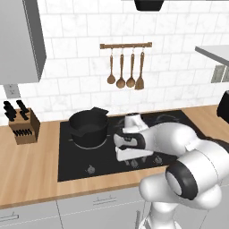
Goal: Pick the kettle from the counter and place it on a stove burner. Then turn the burner on.
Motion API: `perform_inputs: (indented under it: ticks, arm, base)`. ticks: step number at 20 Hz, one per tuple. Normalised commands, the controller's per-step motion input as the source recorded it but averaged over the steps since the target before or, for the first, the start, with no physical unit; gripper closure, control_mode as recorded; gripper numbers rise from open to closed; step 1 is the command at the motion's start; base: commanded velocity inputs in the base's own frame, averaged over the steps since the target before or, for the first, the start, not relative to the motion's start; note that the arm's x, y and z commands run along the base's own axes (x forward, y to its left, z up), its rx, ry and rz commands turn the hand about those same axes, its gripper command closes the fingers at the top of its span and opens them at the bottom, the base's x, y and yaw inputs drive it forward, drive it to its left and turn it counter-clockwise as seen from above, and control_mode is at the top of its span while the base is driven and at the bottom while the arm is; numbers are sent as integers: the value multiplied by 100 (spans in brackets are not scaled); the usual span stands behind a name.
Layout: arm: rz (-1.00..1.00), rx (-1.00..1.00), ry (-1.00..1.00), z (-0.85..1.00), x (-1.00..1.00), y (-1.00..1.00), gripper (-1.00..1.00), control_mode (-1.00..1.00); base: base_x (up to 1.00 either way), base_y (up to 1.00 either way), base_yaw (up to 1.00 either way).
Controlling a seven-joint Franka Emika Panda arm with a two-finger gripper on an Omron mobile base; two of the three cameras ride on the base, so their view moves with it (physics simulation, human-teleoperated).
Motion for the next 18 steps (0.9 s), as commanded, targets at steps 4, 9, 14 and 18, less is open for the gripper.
perform_inputs:
  ticks: [4, 9, 14, 18]
  arm:
    - [0, 0, 3, -27, 0, 0, -100, -100]
    - [0, 0, 0, -22, 0, 0, -100, -100]
    - [0, 0, 0, -19, 0, 0, -100, -100]
    - [0, 0, 0, -20, 0, 0, 100, -100]
  base:
    - [0, 0, 0]
    - [0, 0, 0]
    - [0, 0, 0]
    - [0, 0, 0]
